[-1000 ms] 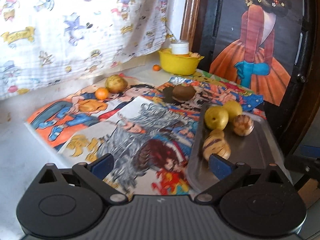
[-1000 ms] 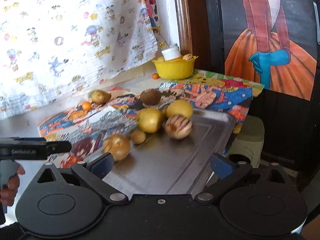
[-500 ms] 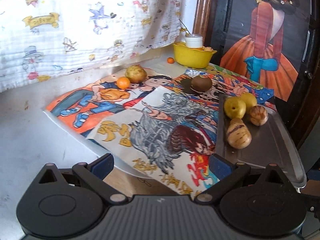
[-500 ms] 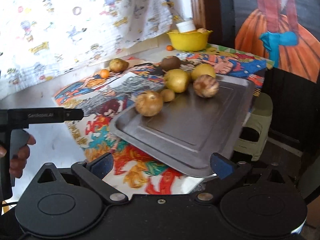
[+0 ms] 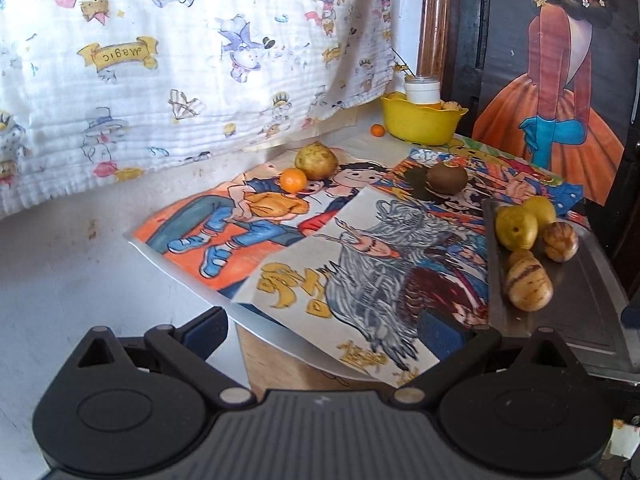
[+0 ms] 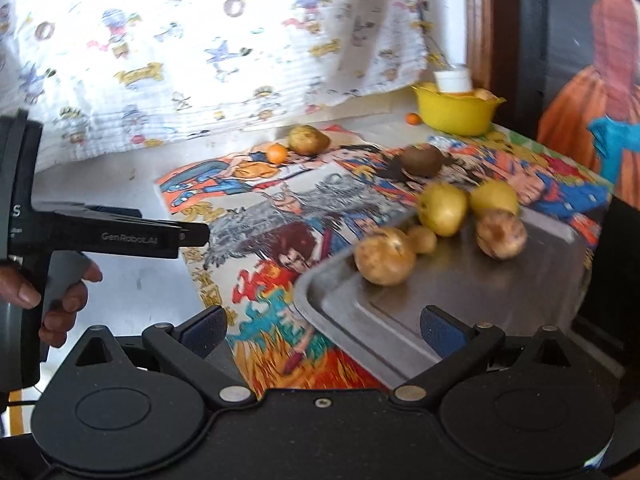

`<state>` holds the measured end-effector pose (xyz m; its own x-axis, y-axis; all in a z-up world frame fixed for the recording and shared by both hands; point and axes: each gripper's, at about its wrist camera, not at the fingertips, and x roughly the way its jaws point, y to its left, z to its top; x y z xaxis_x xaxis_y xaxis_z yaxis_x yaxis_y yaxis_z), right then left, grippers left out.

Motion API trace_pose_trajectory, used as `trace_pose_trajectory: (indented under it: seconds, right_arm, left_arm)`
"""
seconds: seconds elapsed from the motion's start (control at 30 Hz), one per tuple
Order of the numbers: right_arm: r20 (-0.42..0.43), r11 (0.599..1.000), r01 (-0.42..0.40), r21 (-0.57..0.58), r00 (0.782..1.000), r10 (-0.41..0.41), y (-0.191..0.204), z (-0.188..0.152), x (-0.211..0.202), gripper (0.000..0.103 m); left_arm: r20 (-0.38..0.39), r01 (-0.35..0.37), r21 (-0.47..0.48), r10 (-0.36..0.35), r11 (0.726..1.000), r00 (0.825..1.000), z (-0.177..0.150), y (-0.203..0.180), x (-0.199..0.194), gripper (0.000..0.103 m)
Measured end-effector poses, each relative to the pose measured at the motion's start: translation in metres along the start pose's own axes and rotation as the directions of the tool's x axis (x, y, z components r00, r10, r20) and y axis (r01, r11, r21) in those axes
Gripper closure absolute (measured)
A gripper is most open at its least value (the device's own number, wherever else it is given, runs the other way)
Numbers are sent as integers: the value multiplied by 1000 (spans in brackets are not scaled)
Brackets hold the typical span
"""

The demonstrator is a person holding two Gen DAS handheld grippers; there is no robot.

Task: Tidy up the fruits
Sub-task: 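Withdraw both grippers from the tray toward the remaining fruits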

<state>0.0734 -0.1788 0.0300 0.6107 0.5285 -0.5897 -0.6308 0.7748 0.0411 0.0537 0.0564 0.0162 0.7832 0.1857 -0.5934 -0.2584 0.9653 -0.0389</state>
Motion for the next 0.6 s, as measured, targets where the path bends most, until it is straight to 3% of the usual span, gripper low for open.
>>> trace_pose_trajectory:
  seconds: [0.23,0.6]
  right_arm:
    - [-6,989,-91,118,996,92,-5,25,15,0]
    - [-8,988,-83,133,996,85,-18,83,29,0]
  left_arm:
    - [-10,-49,16,50,999,999,14,12,17,0]
    - [-11,-90,58,91,994,996,38,33,50,0]
